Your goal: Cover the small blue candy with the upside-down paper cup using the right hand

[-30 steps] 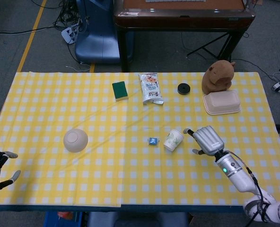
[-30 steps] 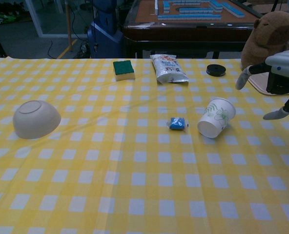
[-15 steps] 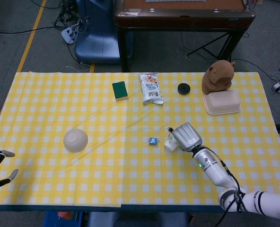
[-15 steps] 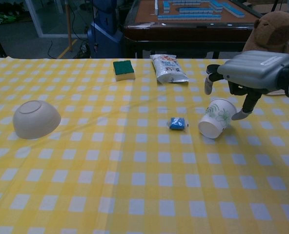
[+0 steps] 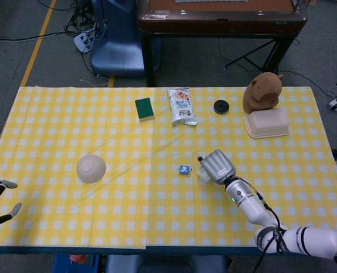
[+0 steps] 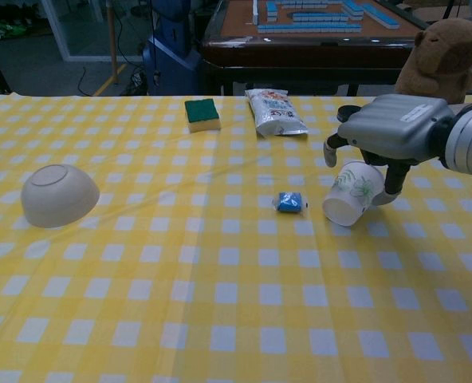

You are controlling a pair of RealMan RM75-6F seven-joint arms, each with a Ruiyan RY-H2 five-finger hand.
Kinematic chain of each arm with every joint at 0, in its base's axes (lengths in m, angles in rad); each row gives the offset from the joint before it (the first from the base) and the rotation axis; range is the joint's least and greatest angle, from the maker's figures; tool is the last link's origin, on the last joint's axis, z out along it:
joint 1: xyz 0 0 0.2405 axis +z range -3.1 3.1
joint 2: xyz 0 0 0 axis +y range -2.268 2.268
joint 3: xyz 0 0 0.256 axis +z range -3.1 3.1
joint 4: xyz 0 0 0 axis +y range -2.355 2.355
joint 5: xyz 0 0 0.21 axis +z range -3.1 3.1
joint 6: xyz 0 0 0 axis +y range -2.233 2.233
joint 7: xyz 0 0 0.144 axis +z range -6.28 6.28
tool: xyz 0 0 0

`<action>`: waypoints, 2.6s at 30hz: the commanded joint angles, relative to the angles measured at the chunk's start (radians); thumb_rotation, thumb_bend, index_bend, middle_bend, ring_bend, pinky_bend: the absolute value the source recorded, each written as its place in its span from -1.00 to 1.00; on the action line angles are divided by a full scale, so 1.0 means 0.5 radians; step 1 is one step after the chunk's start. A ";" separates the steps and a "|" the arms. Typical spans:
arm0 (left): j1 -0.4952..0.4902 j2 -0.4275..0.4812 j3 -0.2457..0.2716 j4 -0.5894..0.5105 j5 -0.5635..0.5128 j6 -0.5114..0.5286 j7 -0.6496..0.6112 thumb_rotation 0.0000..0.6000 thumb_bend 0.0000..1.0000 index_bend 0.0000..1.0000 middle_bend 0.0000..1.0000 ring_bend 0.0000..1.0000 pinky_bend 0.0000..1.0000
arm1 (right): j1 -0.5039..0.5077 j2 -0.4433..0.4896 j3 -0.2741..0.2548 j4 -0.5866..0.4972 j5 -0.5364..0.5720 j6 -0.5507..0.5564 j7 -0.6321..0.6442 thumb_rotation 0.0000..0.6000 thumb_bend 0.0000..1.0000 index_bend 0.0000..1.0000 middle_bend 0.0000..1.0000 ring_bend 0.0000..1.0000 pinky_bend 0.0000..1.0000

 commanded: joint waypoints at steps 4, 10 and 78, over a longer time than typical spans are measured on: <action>-0.001 0.001 -0.001 -0.003 -0.004 -0.004 0.006 1.00 -0.49 -0.09 -0.24 -0.40 -0.16 | 0.074 -0.026 -0.035 -0.027 0.106 0.023 -0.124 1.00 -0.91 -0.39 1.00 0.98 0.93; 0.001 0.007 -0.008 -0.007 -0.015 0.001 -0.001 1.00 -0.49 -0.09 -0.24 -0.40 -0.16 | 0.137 -0.048 -0.074 -0.039 0.195 0.037 -0.225 1.00 -0.90 -0.39 1.00 0.98 0.93; 0.026 0.078 -0.030 -0.036 -0.067 -0.001 -0.141 1.00 -0.49 -0.09 -0.24 -0.40 -0.16 | -0.101 -0.578 0.074 1.193 -1.081 0.078 3.906 1.00 -0.53 0.04 1.00 0.99 0.93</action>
